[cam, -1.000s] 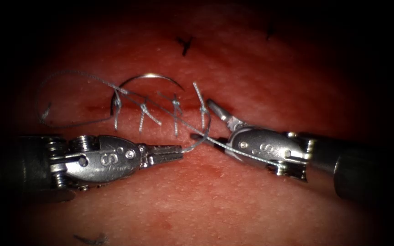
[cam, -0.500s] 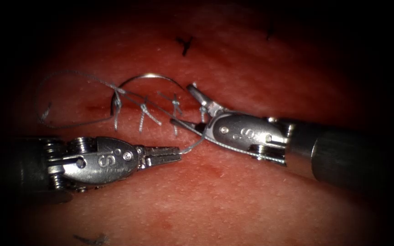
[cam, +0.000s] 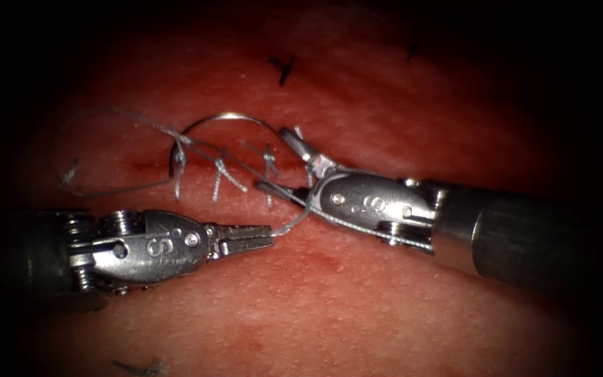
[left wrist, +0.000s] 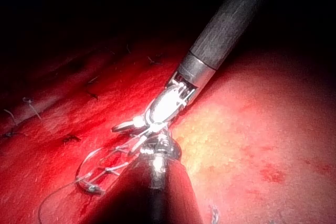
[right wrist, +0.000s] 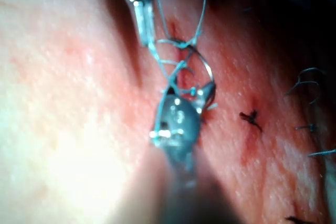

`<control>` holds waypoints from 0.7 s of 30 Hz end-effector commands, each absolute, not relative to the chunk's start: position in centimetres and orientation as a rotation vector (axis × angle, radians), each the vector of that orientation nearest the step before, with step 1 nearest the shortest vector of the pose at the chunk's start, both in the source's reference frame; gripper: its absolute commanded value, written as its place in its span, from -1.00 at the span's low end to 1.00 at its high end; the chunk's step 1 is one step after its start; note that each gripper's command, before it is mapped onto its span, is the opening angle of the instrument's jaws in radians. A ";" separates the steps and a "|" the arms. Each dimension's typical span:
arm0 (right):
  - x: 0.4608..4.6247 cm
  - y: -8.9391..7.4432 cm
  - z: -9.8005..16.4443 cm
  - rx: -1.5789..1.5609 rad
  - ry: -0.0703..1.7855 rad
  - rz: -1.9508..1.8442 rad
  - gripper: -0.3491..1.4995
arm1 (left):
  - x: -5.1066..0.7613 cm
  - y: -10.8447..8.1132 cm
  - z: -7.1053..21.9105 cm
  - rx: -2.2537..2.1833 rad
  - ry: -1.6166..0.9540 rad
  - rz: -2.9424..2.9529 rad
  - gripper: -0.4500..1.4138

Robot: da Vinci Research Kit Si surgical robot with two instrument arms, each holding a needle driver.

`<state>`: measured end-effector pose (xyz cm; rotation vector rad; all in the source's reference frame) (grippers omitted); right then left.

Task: Wound Closure

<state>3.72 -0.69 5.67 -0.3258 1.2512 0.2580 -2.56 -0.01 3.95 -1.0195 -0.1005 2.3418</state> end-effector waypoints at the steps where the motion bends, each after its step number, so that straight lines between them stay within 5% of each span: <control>1: 3.83 -0.6 5.7 -0.326 1.257 0.256 0.64 | -2.63 0.0 4.0 -1.024 -0.099 2.341 -1.00; 4: 3.86 -0.6 5.7 -0.324 1.260 0.257 0.40 | -2.63 0.0 4.0 -1.023 -0.099 2.342 -1.00; 7: 3.88 -0.6 5.7 -0.309 1.248 0.237 -0.78 | -2.63 0.0 4.0 -1.023 -0.098 2.342 -1.00; 8: 3.89 -0.6 5.7 -0.285 1.231 0.209 -1.00 | -2.62 0.0 4.0 -1.022 -0.098 2.342 -1.00; 14: 3.84 -0.7 5.9 -0.299 1.201 0.184 -1.00 | -2.55 -0.1 3.9 -1.023 -0.101 2.346 -1.00; 16: 3.73 -0.7 5.8 -0.277 1.201 0.206 0.24 | -2.46 -0.2 3.8 -1.027 -0.105 2.351 -1.00; 17: 3.61 -0.7 5.7 -0.270 1.186 0.227 0.54 | -2.38 -0.2 3.8 -1.030 -0.107 2.356 -1.00; 21: 3.20 -0.7 5.4 -0.259 1.165 0.247 0.62 | -2.08 -0.4 3.8 -1.037 -0.119 2.384 -1.00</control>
